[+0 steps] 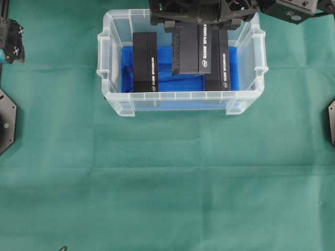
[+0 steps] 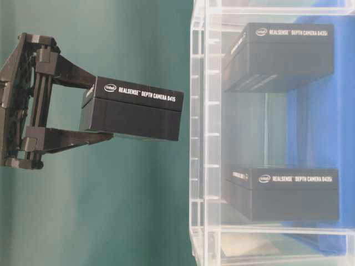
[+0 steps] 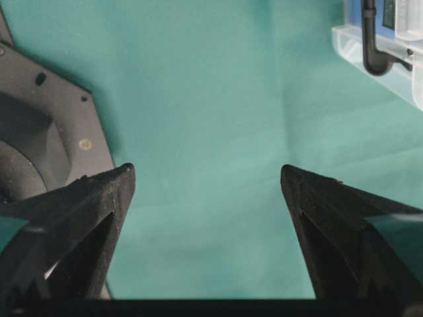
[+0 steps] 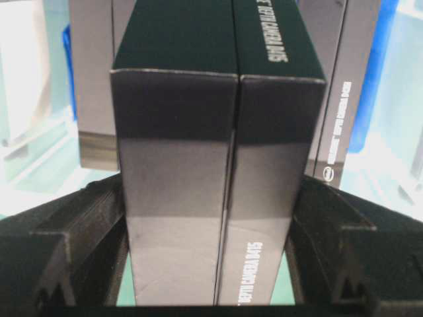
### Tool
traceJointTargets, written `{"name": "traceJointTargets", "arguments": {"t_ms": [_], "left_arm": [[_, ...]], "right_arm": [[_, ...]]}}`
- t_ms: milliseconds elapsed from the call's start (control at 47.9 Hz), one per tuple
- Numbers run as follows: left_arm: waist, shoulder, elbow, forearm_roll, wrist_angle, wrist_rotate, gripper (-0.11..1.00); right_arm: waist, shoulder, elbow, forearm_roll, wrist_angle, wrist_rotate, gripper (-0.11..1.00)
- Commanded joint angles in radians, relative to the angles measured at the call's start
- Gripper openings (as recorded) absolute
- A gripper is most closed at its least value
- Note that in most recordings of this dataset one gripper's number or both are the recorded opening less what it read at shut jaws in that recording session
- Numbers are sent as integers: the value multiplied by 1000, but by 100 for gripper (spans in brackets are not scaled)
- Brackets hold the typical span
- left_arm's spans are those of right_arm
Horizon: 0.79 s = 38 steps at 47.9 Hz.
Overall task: Take out the box from the case.
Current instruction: 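Lift the middle box up out of the bin with the right gripper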
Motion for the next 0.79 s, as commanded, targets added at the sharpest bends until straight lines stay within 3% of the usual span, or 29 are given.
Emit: {"name": "traceJointTargets", "arguments": {"t_ms": [0,376,772], "left_arm": [[-2,-3,-11,0,0,0,92],[-2,-5,-11,0,0,0,92],[-2,-3,-12,0,0,3,92]], "right_arm": [[2,-48,-29,-3,-6,0,66],[9,-48,-29,2,-5,5,66],[94,-48,-29,2,20,80,66]]}}
